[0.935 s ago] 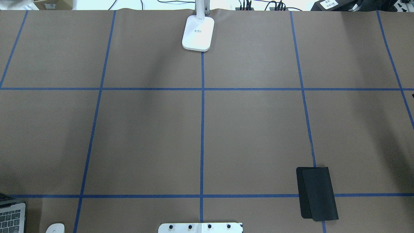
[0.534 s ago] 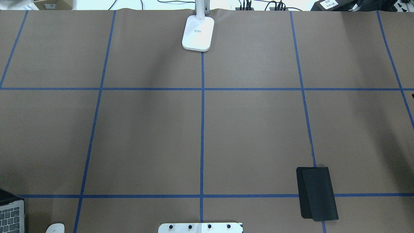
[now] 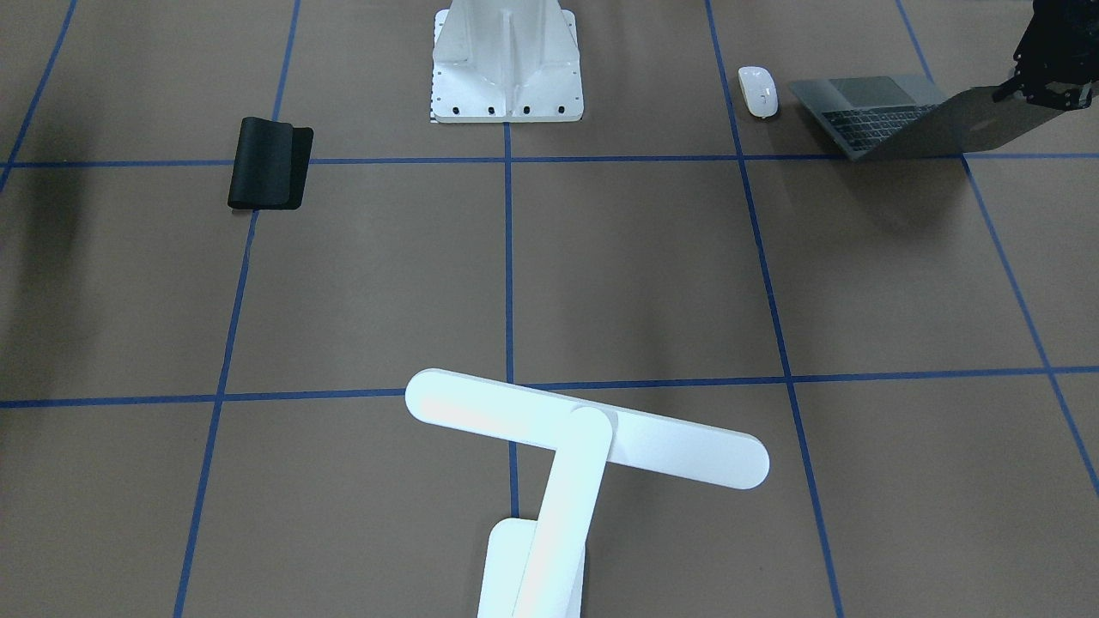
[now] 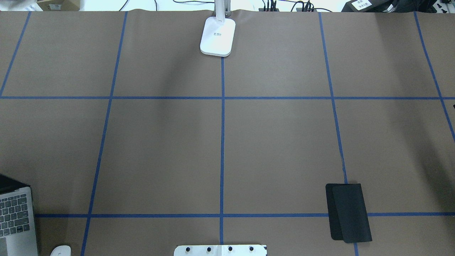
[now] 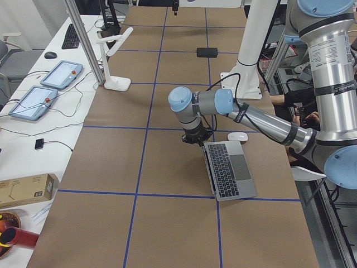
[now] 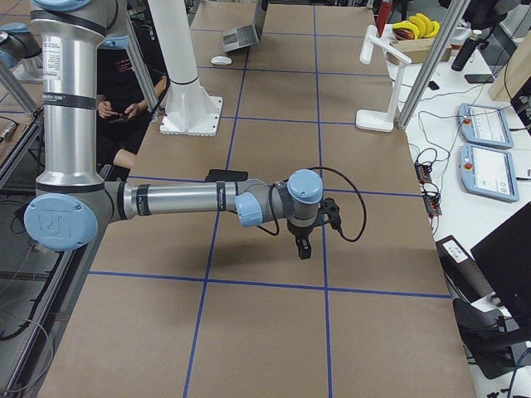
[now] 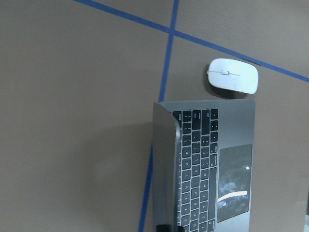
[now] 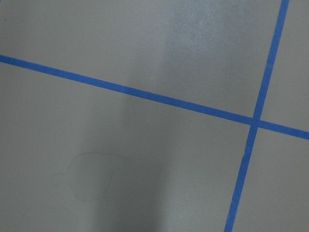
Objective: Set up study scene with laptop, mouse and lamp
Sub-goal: 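Drag the silver laptop farther from the robot with the left gripper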
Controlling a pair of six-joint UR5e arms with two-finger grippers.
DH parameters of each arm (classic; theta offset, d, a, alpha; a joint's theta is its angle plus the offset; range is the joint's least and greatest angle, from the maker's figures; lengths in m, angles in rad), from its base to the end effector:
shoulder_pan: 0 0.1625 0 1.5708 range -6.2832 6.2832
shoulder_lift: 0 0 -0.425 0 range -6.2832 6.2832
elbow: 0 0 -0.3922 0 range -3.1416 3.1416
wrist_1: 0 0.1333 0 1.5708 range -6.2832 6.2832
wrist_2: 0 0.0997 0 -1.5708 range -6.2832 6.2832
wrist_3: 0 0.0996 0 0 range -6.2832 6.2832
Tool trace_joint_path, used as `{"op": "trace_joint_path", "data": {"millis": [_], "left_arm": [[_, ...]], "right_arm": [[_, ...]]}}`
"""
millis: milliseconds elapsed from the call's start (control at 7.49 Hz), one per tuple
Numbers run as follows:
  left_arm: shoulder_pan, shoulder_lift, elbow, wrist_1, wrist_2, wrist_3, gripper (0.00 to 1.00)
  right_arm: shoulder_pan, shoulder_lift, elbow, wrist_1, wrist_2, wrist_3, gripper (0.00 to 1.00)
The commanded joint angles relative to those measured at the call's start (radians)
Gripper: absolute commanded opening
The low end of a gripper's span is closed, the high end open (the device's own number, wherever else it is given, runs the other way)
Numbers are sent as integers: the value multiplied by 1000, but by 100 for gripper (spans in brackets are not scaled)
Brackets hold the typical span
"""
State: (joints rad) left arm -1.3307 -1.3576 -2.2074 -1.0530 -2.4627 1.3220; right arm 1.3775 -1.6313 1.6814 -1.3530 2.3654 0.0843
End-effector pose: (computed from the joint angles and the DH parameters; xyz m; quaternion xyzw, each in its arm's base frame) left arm 0.0317 -0.3639 0.4884 0.1854 0.3912 0.6200 0.6543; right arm -0.0313 -0.4836 0.6080 0.0689 -0.3968 -0.1014 0.9097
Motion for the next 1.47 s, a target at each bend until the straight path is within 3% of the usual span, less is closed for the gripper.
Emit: {"op": "trace_joint_path", "data": {"millis": [0,534,1068,1336], "left_arm": [[-62,-70,0,-4,22,-1,0],[-56,-335,72,4,76,-47,0],[45,-611,103,134,80,-326,0],[117,-698,97,157,80,-497,0]], "right_arm": [[0,1,-17,0,0,0,100],[2,1,-17,0,-2,2,100],[2,-16,-28,0,-5,0,100],[2,-16,-46,0,-5,0,100]]}}
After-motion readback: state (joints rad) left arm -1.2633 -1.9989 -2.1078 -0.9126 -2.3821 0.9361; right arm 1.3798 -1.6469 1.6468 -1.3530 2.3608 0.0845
